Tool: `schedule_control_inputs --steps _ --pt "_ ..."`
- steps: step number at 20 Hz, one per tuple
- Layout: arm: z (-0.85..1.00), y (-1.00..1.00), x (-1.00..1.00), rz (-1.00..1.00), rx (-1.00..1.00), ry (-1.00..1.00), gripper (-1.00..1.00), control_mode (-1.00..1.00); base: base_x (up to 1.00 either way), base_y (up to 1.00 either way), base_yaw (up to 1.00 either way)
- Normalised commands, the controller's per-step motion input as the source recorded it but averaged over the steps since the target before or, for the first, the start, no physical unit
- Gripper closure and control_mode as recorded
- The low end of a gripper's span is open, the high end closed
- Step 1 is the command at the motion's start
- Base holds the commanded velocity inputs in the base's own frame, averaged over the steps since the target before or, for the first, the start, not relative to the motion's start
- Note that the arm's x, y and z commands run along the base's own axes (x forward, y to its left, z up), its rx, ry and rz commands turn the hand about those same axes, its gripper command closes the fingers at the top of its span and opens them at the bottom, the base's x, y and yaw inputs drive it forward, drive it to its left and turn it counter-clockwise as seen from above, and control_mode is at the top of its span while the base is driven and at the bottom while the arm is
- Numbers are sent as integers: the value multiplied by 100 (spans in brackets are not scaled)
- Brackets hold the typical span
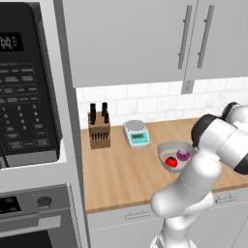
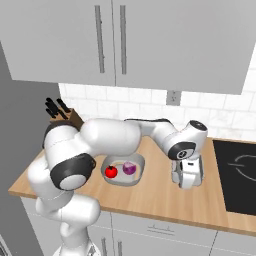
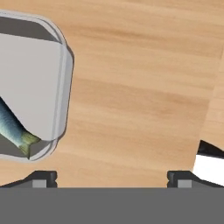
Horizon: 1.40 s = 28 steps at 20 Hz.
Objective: Take the meat container that has the fish and place it on the second highest rack of the freezer. Then take the vegetable container that has the onion and tomato and place it on the highest rack of the freezer.
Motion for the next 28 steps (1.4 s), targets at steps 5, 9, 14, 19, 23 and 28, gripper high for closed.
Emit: schedule_control_inputs --steps 5,9,14,19,23,28 --pt "-23 0 14 -1 -1 0 -100 -100 0 0 0" --pt "-19 0 15 -1 0 0 -100 -100 0 0 0" --pt "-14 0 28 0 -1 0 -100 -100 0 0 0" --pt "-20 -10 15 0 -2 0 -100 -100 0 0 0" --pt "-26 -21 4 0 -1 0 -100 -100 0 0 0" --pt "-17 -6 15 0 -3 0 -100 -100 0 0 0"
